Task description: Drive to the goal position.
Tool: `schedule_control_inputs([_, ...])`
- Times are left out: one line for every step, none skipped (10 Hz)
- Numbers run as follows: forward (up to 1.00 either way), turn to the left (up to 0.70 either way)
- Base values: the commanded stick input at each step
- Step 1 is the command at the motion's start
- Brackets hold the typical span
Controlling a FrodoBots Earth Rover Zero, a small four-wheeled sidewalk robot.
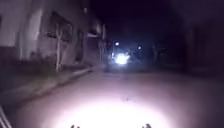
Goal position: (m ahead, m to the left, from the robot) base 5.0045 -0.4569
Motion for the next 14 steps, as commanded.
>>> schedule_control_inputs([0.50,0.00])
schedule_control_inputs([0.50,0.00])
schedule_control_inputs([0.50,0.00])
schedule_control_inputs([0.50,0.00])
schedule_control_inputs([0.50,0.00])
schedule_control_inputs([0.50,-0.01])
schedule_control_inputs([0.50,-0.08])
schedule_control_inputs([0.50,-0.24])
schedule_control_inputs([0.50,-0.39])
schedule_control_inputs([0.50,-0.17])
schedule_control_inputs([0.50,0.00])
schedule_control_inputs([0.50,0.00])
schedule_control_inputs([0.50,0.00])
schedule_control_inputs([0.50,0.00])
